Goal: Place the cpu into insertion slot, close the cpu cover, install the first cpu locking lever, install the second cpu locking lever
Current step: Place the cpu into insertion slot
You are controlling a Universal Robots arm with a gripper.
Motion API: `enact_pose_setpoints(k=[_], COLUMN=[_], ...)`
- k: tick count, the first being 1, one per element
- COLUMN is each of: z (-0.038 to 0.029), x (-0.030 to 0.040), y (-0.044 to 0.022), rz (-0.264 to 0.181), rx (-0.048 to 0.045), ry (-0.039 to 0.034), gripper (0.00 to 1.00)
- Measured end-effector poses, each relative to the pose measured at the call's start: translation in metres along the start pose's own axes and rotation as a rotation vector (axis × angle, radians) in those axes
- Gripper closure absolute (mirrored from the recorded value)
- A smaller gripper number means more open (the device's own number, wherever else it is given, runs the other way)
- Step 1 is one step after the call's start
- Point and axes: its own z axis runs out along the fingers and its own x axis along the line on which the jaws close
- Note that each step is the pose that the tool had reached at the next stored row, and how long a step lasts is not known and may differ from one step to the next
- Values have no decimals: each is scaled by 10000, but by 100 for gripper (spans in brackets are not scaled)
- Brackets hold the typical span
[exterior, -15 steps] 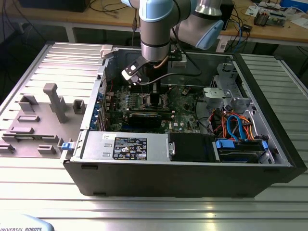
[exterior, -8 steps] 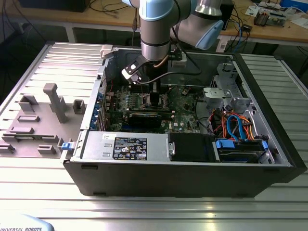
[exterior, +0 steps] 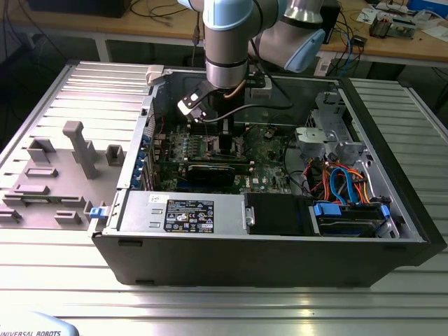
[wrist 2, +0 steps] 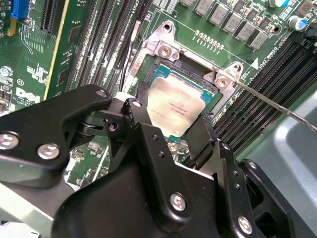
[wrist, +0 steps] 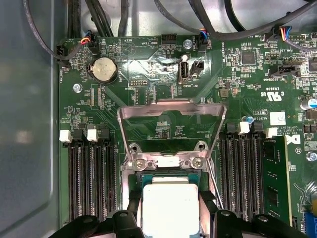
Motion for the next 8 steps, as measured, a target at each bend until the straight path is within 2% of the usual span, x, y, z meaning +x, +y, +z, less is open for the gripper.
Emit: enact_pose_setpoints(k=[3, 5, 8], z=[11, 44, 46], x=[2, 4, 5], y=[-3, -11, -2], rz=[-97, -134, -135], rx=[-2, -1, -2], ry=[8, 0, -4], gripper=[46, 46, 46])
